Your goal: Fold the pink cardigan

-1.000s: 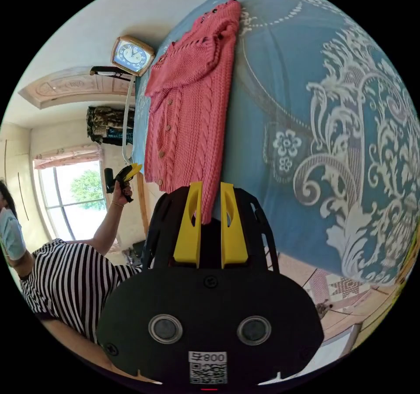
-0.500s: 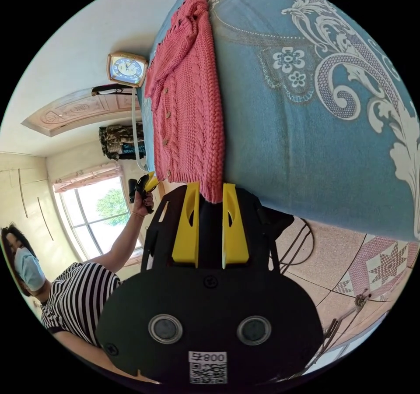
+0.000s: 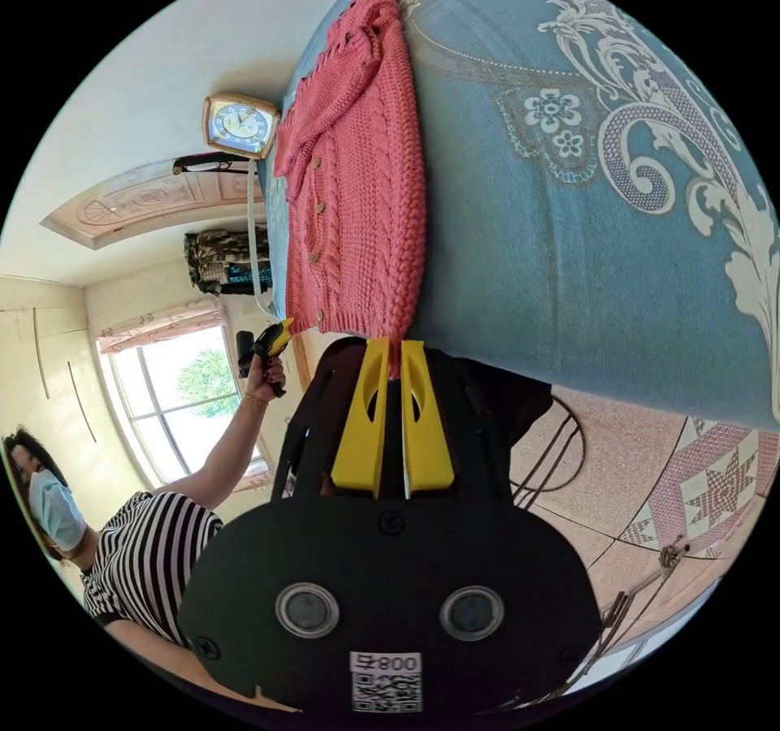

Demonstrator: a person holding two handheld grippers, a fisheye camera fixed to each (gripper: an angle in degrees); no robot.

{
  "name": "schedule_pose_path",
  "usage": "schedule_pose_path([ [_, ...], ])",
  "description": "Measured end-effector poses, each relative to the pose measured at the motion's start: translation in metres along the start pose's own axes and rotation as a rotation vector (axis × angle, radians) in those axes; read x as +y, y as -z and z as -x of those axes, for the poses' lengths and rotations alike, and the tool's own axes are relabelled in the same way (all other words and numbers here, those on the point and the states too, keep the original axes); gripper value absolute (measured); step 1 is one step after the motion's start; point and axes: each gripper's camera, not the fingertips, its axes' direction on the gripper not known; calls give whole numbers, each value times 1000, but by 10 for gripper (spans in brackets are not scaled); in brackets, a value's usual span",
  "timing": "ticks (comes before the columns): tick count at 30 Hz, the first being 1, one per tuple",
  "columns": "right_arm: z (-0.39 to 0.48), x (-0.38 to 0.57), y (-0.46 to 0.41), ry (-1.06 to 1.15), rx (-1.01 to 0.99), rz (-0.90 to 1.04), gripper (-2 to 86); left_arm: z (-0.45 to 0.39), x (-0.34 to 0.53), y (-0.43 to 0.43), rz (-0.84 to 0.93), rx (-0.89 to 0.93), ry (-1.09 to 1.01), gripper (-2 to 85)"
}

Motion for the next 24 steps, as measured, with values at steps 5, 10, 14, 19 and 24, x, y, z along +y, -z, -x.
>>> schedule_pose_path([
  [5,-2,36,14,49,-59,-25,21,-33,46,33,-37,53,-66,35],
  [10,0,71,28,107,-107,-49,18,-62,98,65,-86,105,-123,36],
  [14,2,100,39,150,-125,-74,16,-85,142,85,-105,130,-164,35],
  [19,8,134,50,203,-126,-89,14,-108,188,101,-110,152,-200,35],
  [24,12,170,55,247,-123,-86,12,-124,234,117,-109,151,-227,33],
])
